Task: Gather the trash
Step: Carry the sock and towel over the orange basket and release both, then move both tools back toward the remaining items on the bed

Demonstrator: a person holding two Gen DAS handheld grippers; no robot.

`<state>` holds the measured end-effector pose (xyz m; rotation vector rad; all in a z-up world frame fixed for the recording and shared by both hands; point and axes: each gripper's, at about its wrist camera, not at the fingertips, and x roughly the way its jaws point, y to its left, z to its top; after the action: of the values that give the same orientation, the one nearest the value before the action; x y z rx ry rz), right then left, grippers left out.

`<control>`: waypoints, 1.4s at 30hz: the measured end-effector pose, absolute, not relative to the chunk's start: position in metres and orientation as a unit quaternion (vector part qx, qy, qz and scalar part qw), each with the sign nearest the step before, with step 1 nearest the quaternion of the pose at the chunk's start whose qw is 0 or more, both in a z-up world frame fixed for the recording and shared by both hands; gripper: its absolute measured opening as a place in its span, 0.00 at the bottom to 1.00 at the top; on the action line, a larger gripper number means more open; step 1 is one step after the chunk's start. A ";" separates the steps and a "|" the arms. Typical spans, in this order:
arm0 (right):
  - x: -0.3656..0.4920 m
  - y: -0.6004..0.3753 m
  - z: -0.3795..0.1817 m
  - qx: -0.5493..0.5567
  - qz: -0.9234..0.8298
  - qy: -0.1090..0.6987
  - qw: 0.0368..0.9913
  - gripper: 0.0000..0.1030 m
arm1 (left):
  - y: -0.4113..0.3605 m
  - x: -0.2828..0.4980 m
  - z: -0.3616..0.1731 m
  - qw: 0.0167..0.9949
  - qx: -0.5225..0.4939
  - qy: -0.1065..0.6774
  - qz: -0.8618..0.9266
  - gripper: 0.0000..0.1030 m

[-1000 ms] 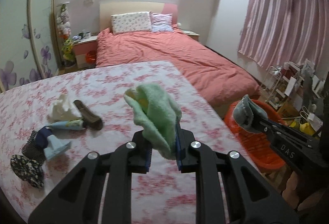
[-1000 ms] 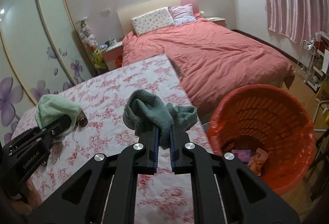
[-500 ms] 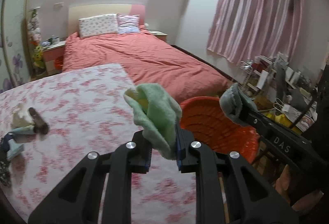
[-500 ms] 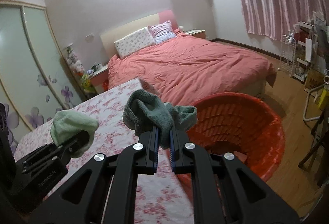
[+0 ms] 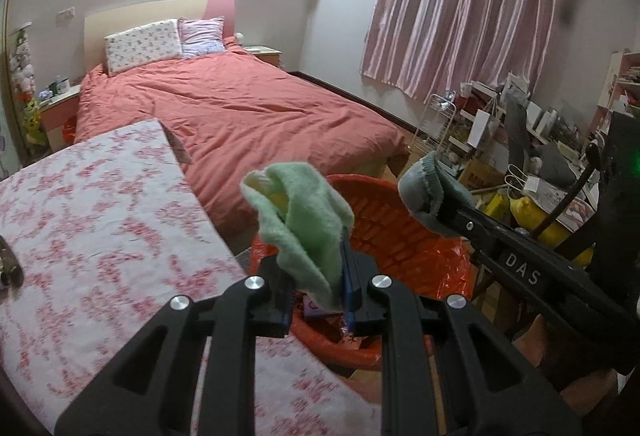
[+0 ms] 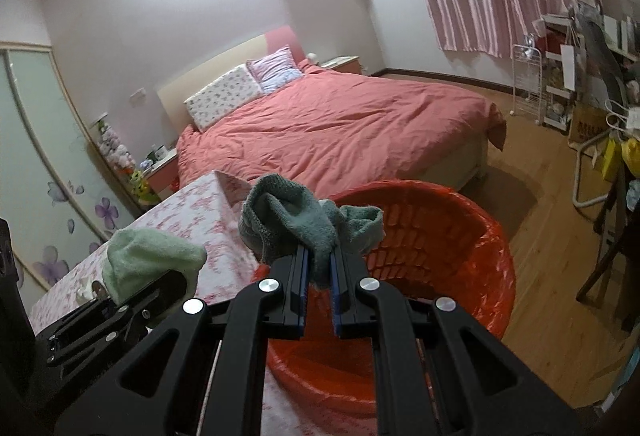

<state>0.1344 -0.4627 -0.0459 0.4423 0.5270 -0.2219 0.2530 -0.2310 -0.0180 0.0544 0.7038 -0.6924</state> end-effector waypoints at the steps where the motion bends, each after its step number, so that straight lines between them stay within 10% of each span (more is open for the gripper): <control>1: 0.135 -0.466 -0.047 0.219 -0.111 0.258 0.935 0.09 | -0.233 0.255 -0.020 0.879 0.027 0.339 -0.334 0.19; 12: 0.140 -0.490 -0.064 0.244 -0.123 0.264 0.925 0.11 | -0.260 0.271 -0.039 0.869 0.035 0.354 -0.343 0.24; 20: 0.142 -0.498 -0.077 0.261 -0.127 0.281 0.915 0.45 | -0.256 0.281 -0.056 0.871 0.040 0.370 -0.321 0.42; 42: 0.158 -0.431 -0.060 0.208 -0.083 0.308 0.925 0.46 | -0.113 0.288 -0.058 0.912 0.031 0.370 -0.177 0.51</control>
<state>0.1584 -0.4309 -0.0597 0.4272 0.6310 -0.1709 0.2875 -0.1128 -0.0578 0.0638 0.7619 -0.3658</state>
